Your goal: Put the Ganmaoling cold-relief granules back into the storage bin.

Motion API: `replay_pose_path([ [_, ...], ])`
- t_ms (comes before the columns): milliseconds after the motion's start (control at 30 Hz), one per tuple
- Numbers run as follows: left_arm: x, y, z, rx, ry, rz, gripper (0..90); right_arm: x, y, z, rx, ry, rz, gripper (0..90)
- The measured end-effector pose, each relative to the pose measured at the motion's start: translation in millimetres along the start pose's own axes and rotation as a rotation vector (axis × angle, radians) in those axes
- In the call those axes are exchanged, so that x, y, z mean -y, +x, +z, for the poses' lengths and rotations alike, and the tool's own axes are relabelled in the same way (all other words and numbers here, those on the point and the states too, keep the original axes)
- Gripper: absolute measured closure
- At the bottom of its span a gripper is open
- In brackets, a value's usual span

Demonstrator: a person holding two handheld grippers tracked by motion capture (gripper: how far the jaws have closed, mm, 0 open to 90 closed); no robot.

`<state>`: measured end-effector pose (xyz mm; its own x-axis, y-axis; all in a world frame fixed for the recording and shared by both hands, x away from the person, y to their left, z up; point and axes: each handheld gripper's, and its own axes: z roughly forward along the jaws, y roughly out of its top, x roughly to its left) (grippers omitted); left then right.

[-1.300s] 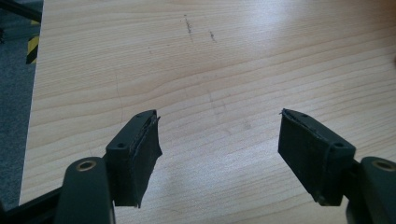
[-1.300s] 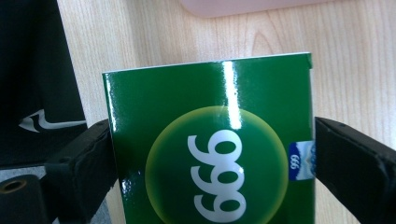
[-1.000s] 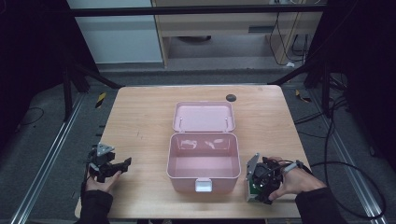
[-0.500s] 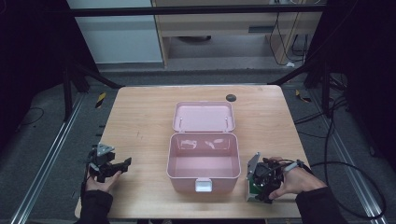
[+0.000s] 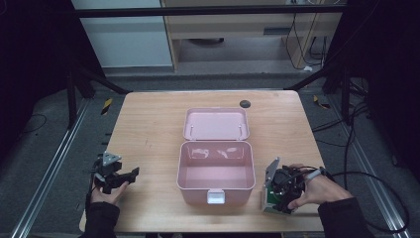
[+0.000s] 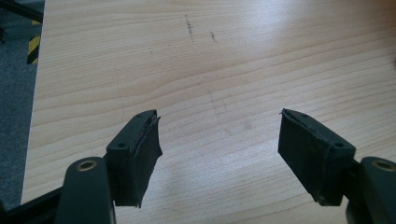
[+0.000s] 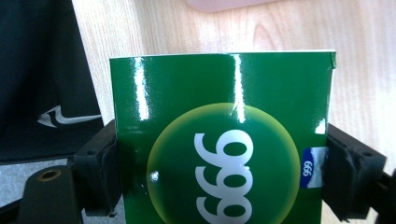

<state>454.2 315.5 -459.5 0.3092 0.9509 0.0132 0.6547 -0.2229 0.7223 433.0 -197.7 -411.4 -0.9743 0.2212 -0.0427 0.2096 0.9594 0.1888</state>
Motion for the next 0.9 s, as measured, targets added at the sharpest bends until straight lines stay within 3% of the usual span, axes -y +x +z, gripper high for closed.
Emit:
replay_pose_path([
  [267, 0.0, 0.1, 0.1, 0.000, 0.001, -0.001, 28.5, 0.0, -2.0, -26.5, 0.032, -0.027, 0.012, 16.5],
  [600, 0.1, 0.5, 0.3, 0.001, 0.002, -0.002, 28.4, -8.9, -5.5, -56.1, 0.040, -0.031, 0.014, 16.4],
  [900, 0.1, 0.3, 0.3, 0.001, 0.003, -0.001, 28.5, -14.5, -8.0, -73.9, 0.054, -0.039, 0.015, 16.4],
])
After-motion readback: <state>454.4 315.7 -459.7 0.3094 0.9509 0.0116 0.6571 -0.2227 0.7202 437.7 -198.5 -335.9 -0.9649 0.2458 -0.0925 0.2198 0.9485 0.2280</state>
